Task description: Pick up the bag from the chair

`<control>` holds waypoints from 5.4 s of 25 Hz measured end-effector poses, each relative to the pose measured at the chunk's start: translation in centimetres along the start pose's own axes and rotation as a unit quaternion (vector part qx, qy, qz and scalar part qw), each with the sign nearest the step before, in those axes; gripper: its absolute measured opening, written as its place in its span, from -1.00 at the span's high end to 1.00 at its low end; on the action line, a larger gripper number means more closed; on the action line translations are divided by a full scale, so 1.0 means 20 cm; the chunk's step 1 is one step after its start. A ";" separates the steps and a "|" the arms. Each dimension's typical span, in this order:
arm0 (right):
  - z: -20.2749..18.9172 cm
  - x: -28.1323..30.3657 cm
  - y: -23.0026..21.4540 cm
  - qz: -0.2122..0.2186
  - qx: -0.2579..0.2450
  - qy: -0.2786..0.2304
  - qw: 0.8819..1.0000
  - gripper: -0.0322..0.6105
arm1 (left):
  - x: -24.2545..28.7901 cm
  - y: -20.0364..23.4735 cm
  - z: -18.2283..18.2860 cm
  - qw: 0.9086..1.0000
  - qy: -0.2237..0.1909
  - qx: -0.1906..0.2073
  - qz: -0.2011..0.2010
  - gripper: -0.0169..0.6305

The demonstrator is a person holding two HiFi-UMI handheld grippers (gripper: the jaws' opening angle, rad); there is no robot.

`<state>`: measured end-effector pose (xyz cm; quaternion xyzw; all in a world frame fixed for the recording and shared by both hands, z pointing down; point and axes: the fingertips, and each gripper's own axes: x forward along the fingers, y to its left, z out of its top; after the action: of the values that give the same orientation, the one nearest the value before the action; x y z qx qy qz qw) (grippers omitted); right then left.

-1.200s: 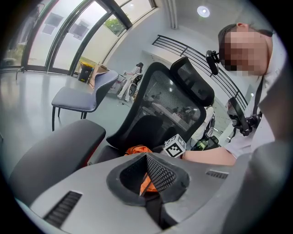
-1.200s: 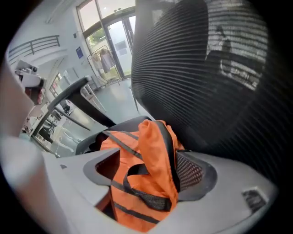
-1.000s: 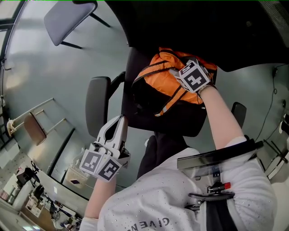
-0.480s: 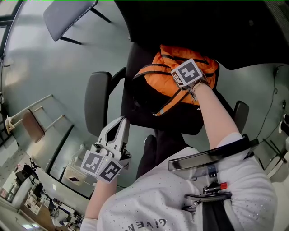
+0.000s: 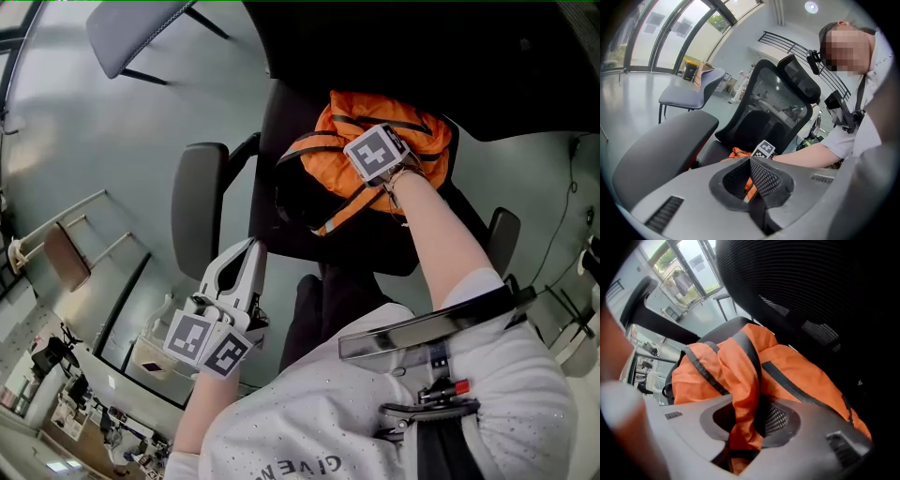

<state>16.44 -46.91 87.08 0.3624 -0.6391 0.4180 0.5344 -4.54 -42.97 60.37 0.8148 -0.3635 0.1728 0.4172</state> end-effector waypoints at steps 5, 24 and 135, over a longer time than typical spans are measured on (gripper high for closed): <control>0.03 0.00 0.00 0.018 0.032 -0.019 0.999 0.48 | -0.01 -0.05 0.02 1.000 -0.003 -0.001 0.002 0.91; 0.02 -0.51 0.00 -0.027 0.206 -0.205 0.956 0.81 | -0.38 -0.13 0.11 0.996 -0.082 0.024 -0.002 0.91; -2.01 -3.13 1.36 0.097 0.030 -0.706 0.701 0.84 | -1.87 -1.90 -0.79 0.922 -0.353 0.121 -0.107 0.91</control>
<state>17.29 1.67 24.56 0.5033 -0.8478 0.1077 -0.1280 -1.44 1.26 26.72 0.9014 -0.3742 -0.1287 0.1759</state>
